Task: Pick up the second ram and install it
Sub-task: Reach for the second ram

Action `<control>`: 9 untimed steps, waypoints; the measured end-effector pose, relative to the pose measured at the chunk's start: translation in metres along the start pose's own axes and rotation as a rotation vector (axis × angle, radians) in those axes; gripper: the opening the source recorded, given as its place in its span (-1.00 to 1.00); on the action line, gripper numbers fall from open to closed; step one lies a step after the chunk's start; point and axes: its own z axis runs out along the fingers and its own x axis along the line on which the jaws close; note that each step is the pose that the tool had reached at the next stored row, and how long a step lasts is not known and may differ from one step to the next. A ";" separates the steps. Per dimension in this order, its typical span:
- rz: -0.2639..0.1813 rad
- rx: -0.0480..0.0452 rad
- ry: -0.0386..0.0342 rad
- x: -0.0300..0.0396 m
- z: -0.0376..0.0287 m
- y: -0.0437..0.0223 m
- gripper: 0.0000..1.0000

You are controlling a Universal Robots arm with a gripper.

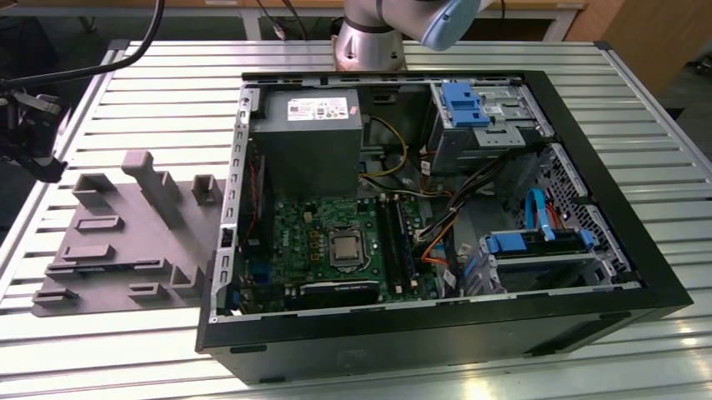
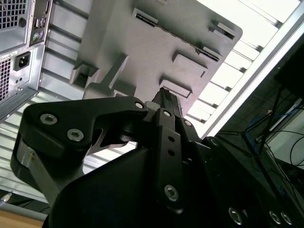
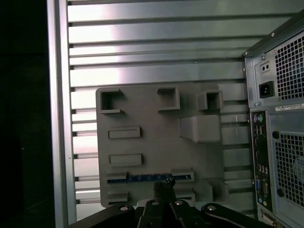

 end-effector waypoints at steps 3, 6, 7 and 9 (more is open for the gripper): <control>0.000 0.0001 0.0001 0.0006 0.0014 -0.0004 -0.79; 0.000 0.0000 0.0001 0.0013 0.0028 -0.0008 -0.79; 0.000 0.0000 0.0001 0.0015 0.0032 -0.0010 -0.79; 0.000 0.0000 0.0000 0.0017 0.0041 -0.0013 -0.79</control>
